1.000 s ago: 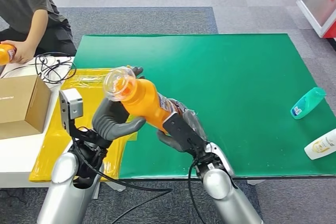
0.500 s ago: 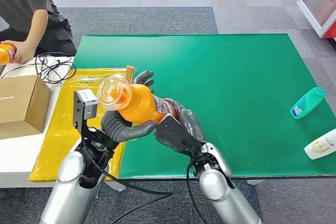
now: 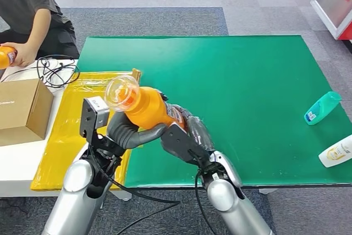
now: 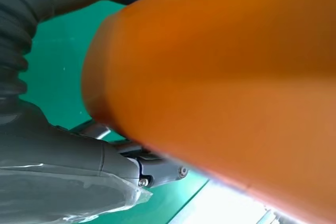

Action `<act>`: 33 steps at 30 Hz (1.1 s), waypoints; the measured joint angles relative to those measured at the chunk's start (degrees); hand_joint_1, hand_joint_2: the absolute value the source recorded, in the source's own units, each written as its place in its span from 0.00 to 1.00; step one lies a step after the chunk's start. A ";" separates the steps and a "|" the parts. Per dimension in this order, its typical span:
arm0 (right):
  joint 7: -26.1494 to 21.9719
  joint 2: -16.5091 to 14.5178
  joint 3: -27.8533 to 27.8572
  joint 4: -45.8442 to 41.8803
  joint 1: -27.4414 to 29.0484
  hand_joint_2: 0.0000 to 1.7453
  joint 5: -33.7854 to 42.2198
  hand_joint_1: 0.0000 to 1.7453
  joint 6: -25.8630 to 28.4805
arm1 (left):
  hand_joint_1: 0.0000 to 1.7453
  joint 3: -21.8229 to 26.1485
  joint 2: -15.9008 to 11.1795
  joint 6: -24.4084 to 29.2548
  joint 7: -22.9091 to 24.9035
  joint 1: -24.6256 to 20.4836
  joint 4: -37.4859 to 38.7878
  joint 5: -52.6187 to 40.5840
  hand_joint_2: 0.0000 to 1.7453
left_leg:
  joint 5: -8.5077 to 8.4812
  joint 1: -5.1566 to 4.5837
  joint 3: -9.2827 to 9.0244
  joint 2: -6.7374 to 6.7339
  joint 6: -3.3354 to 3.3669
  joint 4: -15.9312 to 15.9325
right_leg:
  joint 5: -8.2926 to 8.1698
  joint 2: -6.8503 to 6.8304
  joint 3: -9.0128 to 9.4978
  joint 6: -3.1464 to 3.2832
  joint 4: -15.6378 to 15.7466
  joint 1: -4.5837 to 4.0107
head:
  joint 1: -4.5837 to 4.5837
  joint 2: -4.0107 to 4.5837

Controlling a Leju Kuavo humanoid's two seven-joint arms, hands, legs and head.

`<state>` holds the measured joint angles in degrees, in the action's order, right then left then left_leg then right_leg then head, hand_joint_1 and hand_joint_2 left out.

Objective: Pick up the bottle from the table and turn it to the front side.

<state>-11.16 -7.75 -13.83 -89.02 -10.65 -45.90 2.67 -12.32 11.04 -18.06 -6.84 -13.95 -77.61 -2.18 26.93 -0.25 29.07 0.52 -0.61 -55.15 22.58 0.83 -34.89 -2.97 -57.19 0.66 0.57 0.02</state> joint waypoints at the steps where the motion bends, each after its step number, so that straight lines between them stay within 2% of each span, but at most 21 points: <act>1: -0.07 0.00 -0.04 0.00 0.03 1.00 0.00 0.00 -0.03 | 1.00 0.01 0.00 0.03 -0.05 0.02 0.00 -0.08 1.00 | 0.00 0.00 0.00 0.00 0.00 0.00 | 0.00 0.00 0.00 0.00 0.00 0.00 | 0.00 0.00; 11: 0.01 0.02 0.21 -0.19 0.61 1.00 0.12 0.00 0.71 | 1.00 0.30 -0.13 1.00 -0.52 1.15 -2.28 -2.54 1.00 | 0.00 0.00 0.00 0.00 0.00 0.00 | 0.00 0.00 0.00 0.00 0.00 0.00 | 0.00 0.00; 16: 0.41 0.04 2.05 -0.92 1.86 1.00 1.10 0.00 0.87 | 1.00 1.10 -1.01 2.38 1.43 1.91 -5.94 -6.89 1.00 | 0.00 0.00 0.00 0.00 0.00 0.00 | 0.00 0.01 0.00 0.00 0.00 0.00 | 0.00 0.00; 24: 0.41 0.31 6.83 -2.62 5.83 1.00 2.62 0.00 -0.02 | 1.00 5.72 -5.85 1.87 4.77 5.04 -13.07 -14.02 1.00 | 0.00 0.03 -0.01 -0.01 -0.01 0.00 | 0.00 0.02 0.00 0.00 -0.01 -0.03 | 0.01 0.00; 30: 0.54 0.34 11.35 -3.63 9.66 1.00 4.80 0.00 -0.90 | 1.00 10.96 -12.87 -0.54 8.54 10.69 -18.39 -19.78 1.00 | 0.01 0.04 0.00 -0.05 -0.02 0.01 | 0.03 0.07 -0.04 0.01 -0.01 -0.04 | -0.01 0.00; 33: 0.21 0.33 12.84 -3.72 10.53 1.00 5.17 0.00 -1.23 | 1.00 13.23 -14.89 -1.55 8.75 12.31 -19.78 -20.38 1.00 | 0.01 0.04 0.01 -0.04 -0.02 0.01 | 0.03 0.06 -0.03 0.02 -0.01 -0.06 | 0.00 0.00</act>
<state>-10.94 -7.43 -0.99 -92.74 -0.13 -40.72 1.44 0.92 -3.86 -19.61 1.92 -1.64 -97.40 -22.56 26.94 -0.21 29.08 0.48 -0.62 -55.14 22.61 0.88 -34.92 -2.95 -57.21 0.60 0.57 0.02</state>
